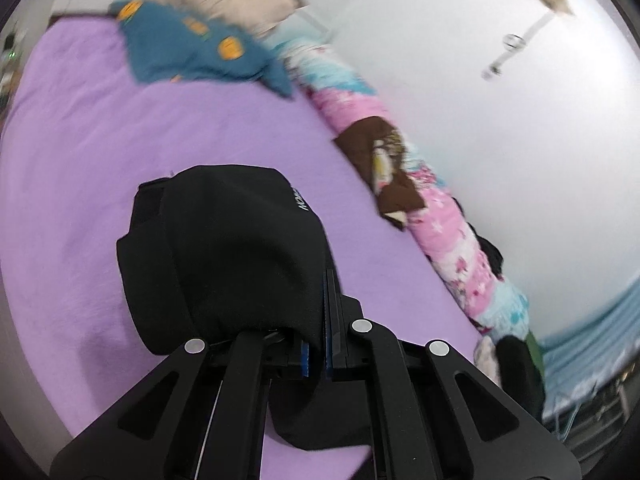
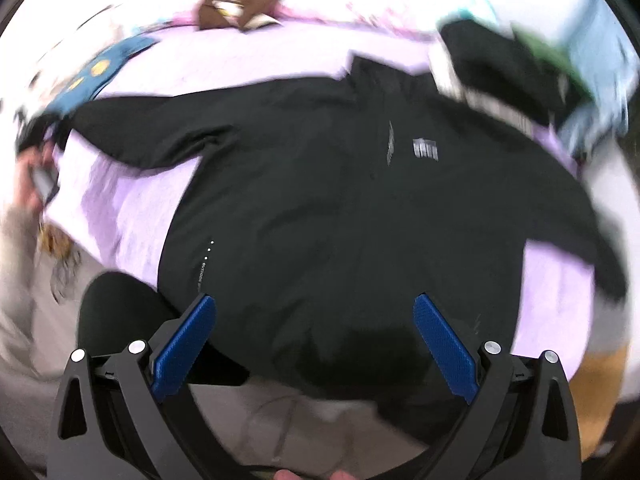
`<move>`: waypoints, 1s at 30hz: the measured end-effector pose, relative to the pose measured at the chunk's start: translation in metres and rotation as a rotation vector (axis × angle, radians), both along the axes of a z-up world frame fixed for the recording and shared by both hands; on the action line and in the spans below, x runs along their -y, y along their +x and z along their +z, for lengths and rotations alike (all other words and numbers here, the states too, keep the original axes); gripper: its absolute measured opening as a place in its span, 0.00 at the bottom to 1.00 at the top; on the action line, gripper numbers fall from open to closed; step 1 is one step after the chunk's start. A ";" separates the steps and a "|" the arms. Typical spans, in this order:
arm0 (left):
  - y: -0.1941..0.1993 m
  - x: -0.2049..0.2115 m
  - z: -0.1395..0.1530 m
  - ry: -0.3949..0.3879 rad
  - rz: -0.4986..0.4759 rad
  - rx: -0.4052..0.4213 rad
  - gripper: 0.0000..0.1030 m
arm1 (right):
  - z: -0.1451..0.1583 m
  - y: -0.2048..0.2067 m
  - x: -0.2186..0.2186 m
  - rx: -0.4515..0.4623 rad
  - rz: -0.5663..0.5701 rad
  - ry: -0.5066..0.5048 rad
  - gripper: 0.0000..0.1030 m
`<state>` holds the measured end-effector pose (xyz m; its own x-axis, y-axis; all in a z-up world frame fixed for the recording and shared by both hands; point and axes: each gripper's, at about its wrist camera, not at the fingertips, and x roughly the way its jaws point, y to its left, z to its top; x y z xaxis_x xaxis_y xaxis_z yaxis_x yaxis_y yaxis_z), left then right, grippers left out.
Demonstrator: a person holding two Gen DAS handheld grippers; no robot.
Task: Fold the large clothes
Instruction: 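Lift the held sleeve with the left tool and carry it across the jacket body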
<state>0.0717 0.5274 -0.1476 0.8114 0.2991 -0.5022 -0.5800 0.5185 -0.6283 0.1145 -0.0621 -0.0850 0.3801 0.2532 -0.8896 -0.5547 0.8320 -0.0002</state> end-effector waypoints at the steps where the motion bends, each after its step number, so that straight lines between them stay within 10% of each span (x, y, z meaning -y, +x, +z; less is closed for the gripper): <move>1: 0.003 0.010 0.010 0.018 -0.010 0.010 0.03 | 0.004 -0.004 0.001 -0.003 0.018 0.010 0.94; 16: 0.053 0.236 0.157 0.398 -0.237 0.045 0.03 | 0.064 0.037 0.104 -0.123 -0.095 0.382 0.94; 22: 0.073 0.341 0.177 0.659 -0.287 -0.041 0.03 | 0.105 0.052 0.135 -0.170 -0.100 0.539 0.94; 30: 0.095 0.456 0.171 0.921 -0.412 -0.089 0.04 | 0.174 0.067 0.156 -0.090 -0.090 0.480 0.94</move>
<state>0.1666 0.0712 0.0236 0.9098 0.3057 -0.2807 -0.2717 0.9500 0.1539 0.1810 -0.2178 0.0892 0.3464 0.6120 -0.7109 -0.4612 0.7711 0.4390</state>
